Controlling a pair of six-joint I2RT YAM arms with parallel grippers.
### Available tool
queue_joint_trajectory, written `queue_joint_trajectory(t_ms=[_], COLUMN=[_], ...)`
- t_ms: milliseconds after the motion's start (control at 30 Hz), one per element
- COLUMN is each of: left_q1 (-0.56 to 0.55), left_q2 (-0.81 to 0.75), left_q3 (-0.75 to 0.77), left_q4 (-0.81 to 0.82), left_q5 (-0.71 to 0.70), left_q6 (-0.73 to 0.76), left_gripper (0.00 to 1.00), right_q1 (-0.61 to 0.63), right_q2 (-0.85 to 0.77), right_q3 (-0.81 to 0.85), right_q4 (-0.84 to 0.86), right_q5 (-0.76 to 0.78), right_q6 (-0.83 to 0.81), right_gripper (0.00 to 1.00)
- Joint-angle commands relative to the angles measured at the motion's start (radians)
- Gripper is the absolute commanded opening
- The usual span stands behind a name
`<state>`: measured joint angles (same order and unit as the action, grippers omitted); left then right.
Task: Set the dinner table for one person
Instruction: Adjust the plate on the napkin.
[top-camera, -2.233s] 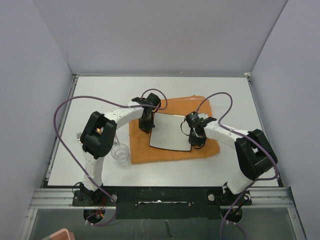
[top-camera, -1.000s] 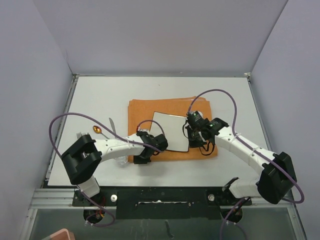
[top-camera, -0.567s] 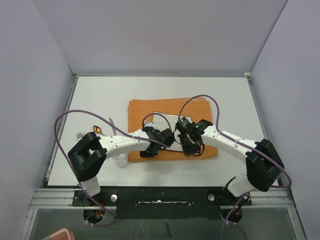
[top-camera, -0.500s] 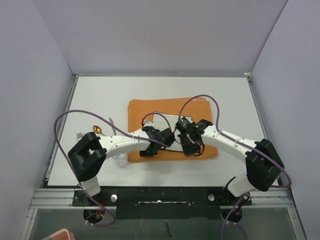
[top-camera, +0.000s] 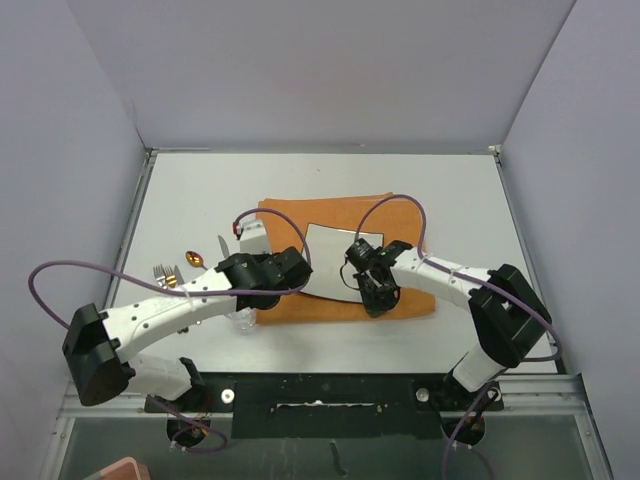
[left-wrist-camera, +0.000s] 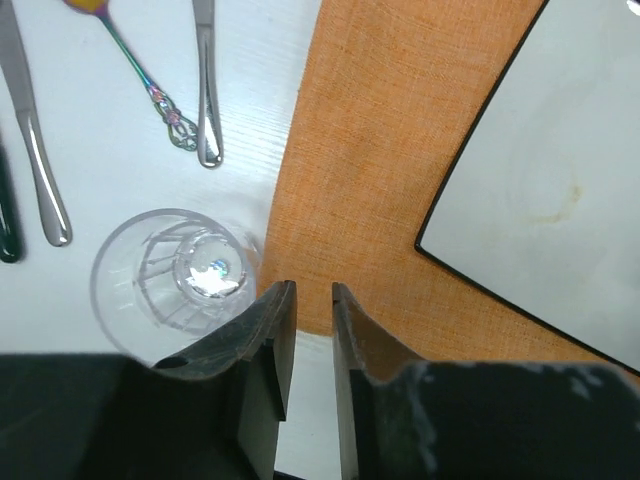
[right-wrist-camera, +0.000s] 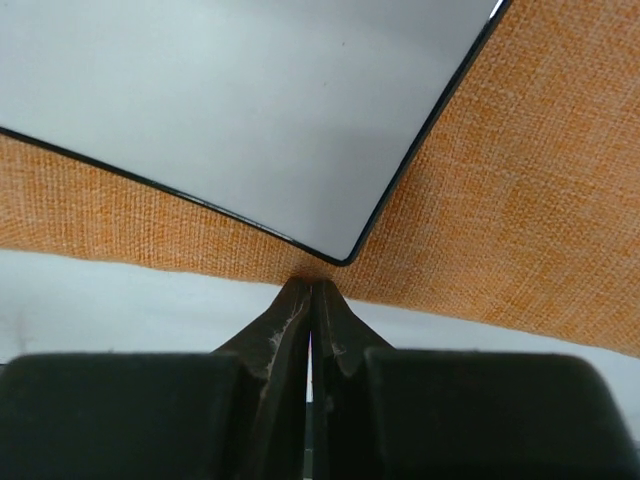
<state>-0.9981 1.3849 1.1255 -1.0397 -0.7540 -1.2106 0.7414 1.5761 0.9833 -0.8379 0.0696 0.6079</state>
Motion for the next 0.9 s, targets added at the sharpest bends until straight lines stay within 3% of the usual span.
queue_joint_trajectory(t_ms=[0, 600, 867], left_q1=[0.004, 0.004, 0.004], left_q2=[-0.118, -0.157, -0.139], left_q3=[-0.067, -0.145, -0.141], left_q4=[0.052, 0.059, 0.071], left_q5=[-0.093, -0.047, -0.042], left_q6=[-0.003, -0.026, -0.013], left_gripper=[0.23, 0.25, 0.26], right_q1=[0.001, -0.139, -0.129], right_q2=[0.024, 0.08, 0.042], right_q3=[0.027, 0.156, 0.194], right_q4=[0.032, 0.03, -0.008], right_q5=[0.04, 0.074, 0.062], right_q6=[-0.016, -0.09, -0.079], right_gripper=[0.0, 0.0, 0.0])
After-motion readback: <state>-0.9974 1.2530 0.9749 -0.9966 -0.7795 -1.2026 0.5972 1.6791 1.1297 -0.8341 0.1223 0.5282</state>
